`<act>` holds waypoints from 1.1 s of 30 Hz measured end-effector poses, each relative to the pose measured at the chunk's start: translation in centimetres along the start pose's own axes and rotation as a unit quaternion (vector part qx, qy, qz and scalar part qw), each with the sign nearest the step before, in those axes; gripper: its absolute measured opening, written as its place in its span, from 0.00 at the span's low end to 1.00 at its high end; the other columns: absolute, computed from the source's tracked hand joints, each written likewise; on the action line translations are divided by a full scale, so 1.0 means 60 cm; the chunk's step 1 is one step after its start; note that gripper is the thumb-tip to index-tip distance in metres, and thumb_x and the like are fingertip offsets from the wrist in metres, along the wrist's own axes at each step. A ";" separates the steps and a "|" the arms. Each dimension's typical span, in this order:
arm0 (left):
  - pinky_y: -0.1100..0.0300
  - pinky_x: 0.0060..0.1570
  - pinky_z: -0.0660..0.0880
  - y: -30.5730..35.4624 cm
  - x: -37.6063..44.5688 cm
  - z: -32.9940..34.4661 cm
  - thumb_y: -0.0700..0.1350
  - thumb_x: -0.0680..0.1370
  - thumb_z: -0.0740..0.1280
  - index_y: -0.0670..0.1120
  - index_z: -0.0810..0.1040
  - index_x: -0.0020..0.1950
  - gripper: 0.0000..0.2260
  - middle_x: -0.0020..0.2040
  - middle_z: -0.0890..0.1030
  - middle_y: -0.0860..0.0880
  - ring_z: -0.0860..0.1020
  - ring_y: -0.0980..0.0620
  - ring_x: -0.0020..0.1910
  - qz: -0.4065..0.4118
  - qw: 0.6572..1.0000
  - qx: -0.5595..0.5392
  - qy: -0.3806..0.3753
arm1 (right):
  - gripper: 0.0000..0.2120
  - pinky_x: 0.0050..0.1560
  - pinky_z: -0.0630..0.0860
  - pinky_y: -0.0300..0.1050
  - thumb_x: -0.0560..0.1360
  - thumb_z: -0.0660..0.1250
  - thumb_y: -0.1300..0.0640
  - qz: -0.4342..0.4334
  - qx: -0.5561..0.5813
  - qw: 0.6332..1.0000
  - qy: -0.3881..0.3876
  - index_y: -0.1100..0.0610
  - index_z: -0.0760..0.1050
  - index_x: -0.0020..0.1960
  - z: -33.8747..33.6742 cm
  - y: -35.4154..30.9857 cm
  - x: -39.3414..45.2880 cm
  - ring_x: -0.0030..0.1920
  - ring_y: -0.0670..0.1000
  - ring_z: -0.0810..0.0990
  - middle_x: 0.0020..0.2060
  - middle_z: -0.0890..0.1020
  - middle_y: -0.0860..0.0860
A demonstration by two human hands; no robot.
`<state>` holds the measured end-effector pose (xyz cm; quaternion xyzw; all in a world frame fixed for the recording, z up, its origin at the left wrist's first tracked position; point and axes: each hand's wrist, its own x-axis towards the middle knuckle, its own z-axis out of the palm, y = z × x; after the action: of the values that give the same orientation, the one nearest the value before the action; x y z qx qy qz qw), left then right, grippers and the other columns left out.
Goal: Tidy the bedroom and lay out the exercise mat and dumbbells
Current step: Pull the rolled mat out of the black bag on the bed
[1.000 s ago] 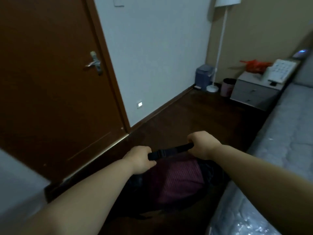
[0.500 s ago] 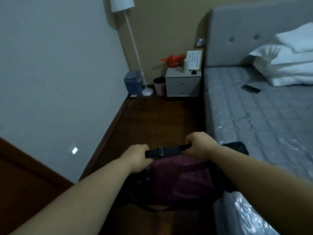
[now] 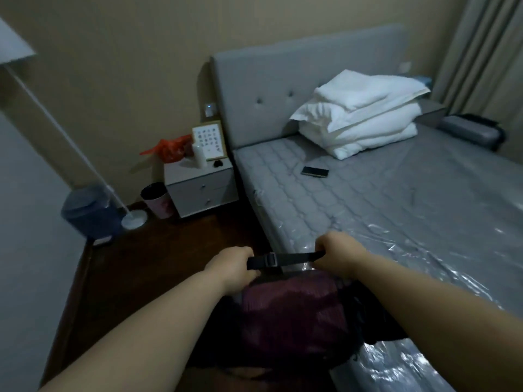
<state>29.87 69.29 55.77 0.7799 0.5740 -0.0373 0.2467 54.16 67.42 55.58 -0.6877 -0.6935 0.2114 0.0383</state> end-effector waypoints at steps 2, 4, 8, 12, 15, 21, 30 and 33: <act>0.58 0.38 0.74 -0.005 0.076 -0.036 0.54 0.74 0.67 0.54 0.70 0.41 0.08 0.42 0.74 0.54 0.76 0.53 0.42 0.028 0.999 0.011 -0.032 | 0.08 0.35 0.68 0.40 0.68 0.68 0.53 0.043 0.007 0.999 -0.005 0.57 0.78 0.43 -0.020 0.003 0.045 0.39 0.51 0.74 0.38 0.78 0.52; 0.57 0.40 0.76 -0.007 0.163 -0.075 0.54 0.74 0.67 0.52 0.72 0.44 0.07 0.44 0.74 0.53 0.76 0.52 0.43 0.064 0.997 0.027 -0.043 | 0.06 0.33 0.67 0.40 0.69 0.66 0.54 0.076 0.028 0.997 0.012 0.56 0.77 0.41 -0.034 0.008 0.091 0.39 0.51 0.74 0.38 0.78 0.51; 0.56 0.46 0.75 0.028 0.327 -0.114 0.51 0.75 0.65 0.48 0.73 0.45 0.07 0.47 0.75 0.50 0.76 0.49 0.46 0.144 0.985 0.069 -0.065 | 0.04 0.32 0.68 0.42 0.69 0.63 0.56 0.165 0.040 0.983 0.064 0.55 0.74 0.38 -0.055 0.047 0.157 0.38 0.53 0.75 0.37 0.77 0.52; 0.57 0.48 0.71 0.093 0.470 -0.123 0.47 0.75 0.64 0.48 0.71 0.45 0.04 0.51 0.75 0.47 0.74 0.47 0.51 0.216 0.969 0.107 -0.052 | 0.04 0.35 0.70 0.42 0.69 0.66 0.54 0.247 0.078 0.963 0.076 0.53 0.74 0.38 -0.069 0.117 0.226 0.39 0.52 0.76 0.38 0.78 0.51; 0.57 0.45 0.69 0.134 0.585 -0.141 0.45 0.76 0.63 0.48 0.70 0.44 0.03 0.48 0.72 0.49 0.72 0.50 0.46 0.241 0.964 0.098 -0.057 | 0.05 0.38 0.69 0.41 0.69 0.67 0.54 0.274 0.109 0.951 0.089 0.54 0.77 0.43 -0.077 0.174 0.311 0.43 0.51 0.76 0.42 0.80 0.51; 0.54 0.54 0.73 0.187 0.765 -0.148 0.42 0.76 0.64 0.42 0.75 0.51 0.06 0.55 0.74 0.45 0.74 0.46 0.52 0.273 0.948 0.120 -0.107 | 0.06 0.34 0.67 0.41 0.68 0.68 0.52 0.333 0.135 0.932 0.057 0.53 0.77 0.42 -0.093 0.247 0.435 0.41 0.50 0.75 0.39 0.77 0.49; 0.56 0.56 0.70 0.250 0.966 -0.082 0.46 0.75 0.67 0.46 0.73 0.57 0.12 0.58 0.74 0.45 0.73 0.46 0.57 0.344 0.913 0.118 -0.188 | 0.05 0.37 0.68 0.40 0.68 0.69 0.53 0.459 0.174 0.870 0.051 0.51 0.76 0.44 -0.095 0.328 0.529 0.39 0.48 0.75 0.38 0.77 0.47; 0.54 0.59 0.70 0.240 1.028 -0.072 0.48 0.75 0.68 0.48 0.70 0.62 0.17 0.61 0.71 0.47 0.71 0.46 0.60 0.365 0.898 0.116 -0.218 | 0.04 0.35 0.70 0.40 0.69 0.67 0.54 0.530 0.188 0.826 0.042 0.51 0.76 0.44 -0.076 0.341 0.550 0.38 0.49 0.77 0.38 0.79 0.49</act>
<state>62.90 122.06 43.39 0.9300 0.1727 -0.1804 0.2696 73.19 99.79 44.81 -0.9370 -0.1666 0.2968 0.0781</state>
